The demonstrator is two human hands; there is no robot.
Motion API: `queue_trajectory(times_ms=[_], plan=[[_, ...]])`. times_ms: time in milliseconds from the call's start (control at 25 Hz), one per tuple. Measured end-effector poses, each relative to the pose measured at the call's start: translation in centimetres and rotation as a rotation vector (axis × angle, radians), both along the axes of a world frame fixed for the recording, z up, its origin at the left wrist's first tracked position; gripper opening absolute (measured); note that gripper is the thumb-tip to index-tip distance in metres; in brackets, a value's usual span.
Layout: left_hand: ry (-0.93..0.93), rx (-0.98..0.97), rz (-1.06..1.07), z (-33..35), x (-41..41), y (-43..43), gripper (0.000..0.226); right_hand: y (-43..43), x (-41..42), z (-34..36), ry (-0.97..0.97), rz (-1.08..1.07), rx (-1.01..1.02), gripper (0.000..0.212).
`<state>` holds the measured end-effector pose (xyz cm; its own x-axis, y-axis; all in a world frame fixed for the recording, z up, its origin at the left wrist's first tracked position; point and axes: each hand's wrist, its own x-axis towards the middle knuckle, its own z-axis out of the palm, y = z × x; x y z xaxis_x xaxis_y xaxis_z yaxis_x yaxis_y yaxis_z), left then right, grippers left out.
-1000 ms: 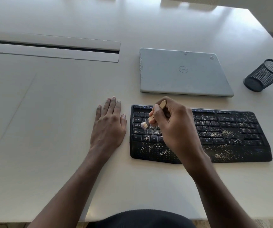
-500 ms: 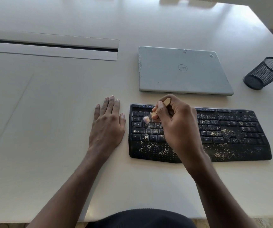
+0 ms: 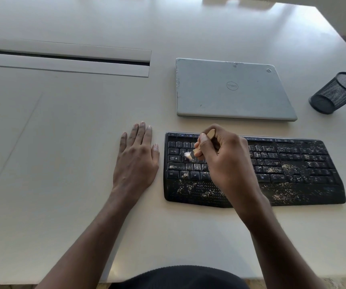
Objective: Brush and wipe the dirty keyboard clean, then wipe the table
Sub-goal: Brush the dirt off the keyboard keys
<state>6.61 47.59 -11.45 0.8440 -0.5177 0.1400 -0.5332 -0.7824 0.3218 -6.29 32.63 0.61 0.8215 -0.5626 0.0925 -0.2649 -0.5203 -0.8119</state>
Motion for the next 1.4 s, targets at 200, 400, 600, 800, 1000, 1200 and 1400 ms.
queue_trajectory(times_ms=[200,400,600,800,1000,1200,1400], plan=[[-0.004,-0.001,0.001,0.13,-0.06,-0.03,0.063,0.05,-0.04,0.4,-0.061,-0.041,-0.018,0.026],[-0.003,-0.001,-0.004,0.26,-0.07,-0.03,0.065,-0.26,-0.25,0.18,0.005,-0.002,-0.011,0.026],[0.0,0.006,-0.006,0.2,-0.03,-0.01,0.063,-0.26,-0.17,0.37,-0.082,-0.069,-0.033,0.023],[-0.003,-0.001,-0.005,0.06,0.01,0.03,0.059,-0.16,-0.15,0.11,0.017,-0.003,0.001,0.027],[-0.002,-0.008,-0.004,-0.02,-0.01,0.0,0.058,0.1,-0.03,0.48,-0.076,-0.042,-0.017,0.025],[-0.003,-0.001,-0.001,-0.06,0.05,-0.06,0.061,-0.12,0.12,0.1,-0.004,0.005,-0.023,0.025],[-0.01,0.002,-0.003,0.02,-0.03,-0.01,0.062,-0.16,0.52,0.0,-0.09,-0.039,-0.033,0.02]])
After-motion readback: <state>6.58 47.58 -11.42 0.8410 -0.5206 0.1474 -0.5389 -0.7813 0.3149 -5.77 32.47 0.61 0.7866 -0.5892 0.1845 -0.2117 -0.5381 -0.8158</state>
